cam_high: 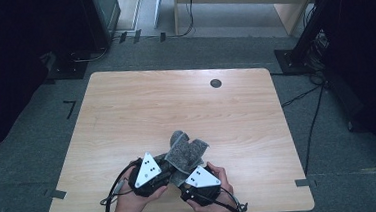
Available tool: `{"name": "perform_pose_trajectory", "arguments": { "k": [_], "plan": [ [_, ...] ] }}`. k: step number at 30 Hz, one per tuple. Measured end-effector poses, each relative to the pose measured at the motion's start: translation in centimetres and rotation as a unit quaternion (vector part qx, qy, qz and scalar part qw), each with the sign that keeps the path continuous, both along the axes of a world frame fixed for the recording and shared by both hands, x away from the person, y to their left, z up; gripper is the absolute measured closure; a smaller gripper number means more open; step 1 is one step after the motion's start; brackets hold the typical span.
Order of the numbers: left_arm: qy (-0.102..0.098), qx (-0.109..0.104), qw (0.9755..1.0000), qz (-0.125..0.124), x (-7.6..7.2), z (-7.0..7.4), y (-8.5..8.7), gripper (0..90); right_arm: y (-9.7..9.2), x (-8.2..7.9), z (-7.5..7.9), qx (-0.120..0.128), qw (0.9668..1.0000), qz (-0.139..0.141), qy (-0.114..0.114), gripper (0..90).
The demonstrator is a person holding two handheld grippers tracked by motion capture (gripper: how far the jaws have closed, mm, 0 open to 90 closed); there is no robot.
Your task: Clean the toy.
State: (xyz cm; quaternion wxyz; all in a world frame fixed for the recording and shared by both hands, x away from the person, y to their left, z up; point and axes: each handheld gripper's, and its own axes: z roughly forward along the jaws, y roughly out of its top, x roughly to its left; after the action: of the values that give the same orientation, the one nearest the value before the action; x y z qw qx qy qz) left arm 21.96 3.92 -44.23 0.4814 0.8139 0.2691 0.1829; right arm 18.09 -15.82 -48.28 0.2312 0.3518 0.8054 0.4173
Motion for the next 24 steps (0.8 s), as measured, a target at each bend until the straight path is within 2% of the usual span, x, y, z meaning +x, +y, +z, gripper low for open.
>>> {"name": "perform_pose_trajectory", "arguments": {
  "k": [2,3,5,6,8,9,11,12,13,14,15,16,17,18,19,20,22,24],
  "plan": [
    [0.004,0.005,0.9997,0.022,0.4,0.0,0.5,66.9,-0.1,0.0,-0.1,0.000,1.0000,0.000,0.001,34.7],
    [0.007,-0.003,0.9998,0.021,0.4,0.1,0.7,66.9,-0.1,0.0,-0.1,0.006,1.0000,0.002,0.002,34.7],
    [0.000,-0.024,0.9997,-0.007,-0.1,0.4,0.6,66.5,0.0,0.0,0.0,0.010,0.9999,0.004,0.000,34.7],
    [-0.007,-0.021,0.9996,-0.016,-0.4,0.4,0.3,65.9,0.1,0.0,0.1,0.011,0.9999,0.005,0.002,34.7],
    [-0.022,0.007,0.9995,-0.022,-0.7,0.5,-0.4,66.1,0.1,0.0,0.1,0.008,1.0000,0.005,0.000,34.7],
    [-0.017,0.007,0.9997,-0.016,-0.6,0.4,-0.4,66.1,0.1,0.0,0.1,0.008,1.0000,0.005,0.000,34.7],
    [0.012,-0.013,0.9998,-0.005,0.2,0.1,0.2,66.8,0.1,0.0,0.0,0.004,1.0000,0.003,0.000,34.7],
    [0.033,-0.021,0.9992,0.008,0.8,-0.1,1.0,69.2,0.0,0.0,0.0,0.003,1.0000,0.004,-0.002,34.7],
    [0.033,-0.021,0.9992,0.008,0.8,-0.1,1.0,69.6,0.0,0.0,0.0,0.003,1.0000,0.004,-0.002,34.7],
    [0.040,-0.034,0.9986,0.003,0.8,-0.1,1.2,69.6,0.0,0.0,0.0,0.007,1.0000,0.005,-0.001,34.7],
    [0.040,-0.046,0.9981,-0.008,0.7,0.0,1.2,69.9,0.0,0.0,0.0,0.009,0.9999,0.006,-0.001,34.7],
    [0.018,-0.042,0.9985,-0.030,-0.2,0.3,0.5,69.7,0.1,0.0,0.0,0.010,0.9999,0.005,0.000,34.7],
    [0.018,-0.042,0.9985,-0.030,-0.2,0.3,0.5,69.6,0.1,0.0,0.0,0.010,0.9999,0.005,0.000,34.7],
    [0.005,-0.027,0.9989,-0.039,-0.6,0.4,-0.1,69.4,0.2,0.0,0.0,0.010,0.9999,0.004,0.002,34.7],
    [-0.010,-0.007,0.9993,-0.037,-0.9,0.4,-0.6,69.4,0.2,0.0,0.0,0.010,0.9999,0.004,0.002,34.7],
    [-0.014,0.001,0.9995,-0.030,-0.8,0.3,-0.7,69.4,0.2,0.0,0.0,0.008,1.0000,0.002,0.002,34.7],
    [0.007,-0.013,0.9997,-0.017,-0.2,0.1,-0.3,69.8,0.0,0.0,0.0,0.003,1.0000,0.001,0.002,34.7],
    [0.020,-0.017,0.9996,0.008,0.4,0.0,0.5,70.5,0.0,-0.1,0.0,0.004,1.0000,0.001,0.000,34.7]
  ]
}}
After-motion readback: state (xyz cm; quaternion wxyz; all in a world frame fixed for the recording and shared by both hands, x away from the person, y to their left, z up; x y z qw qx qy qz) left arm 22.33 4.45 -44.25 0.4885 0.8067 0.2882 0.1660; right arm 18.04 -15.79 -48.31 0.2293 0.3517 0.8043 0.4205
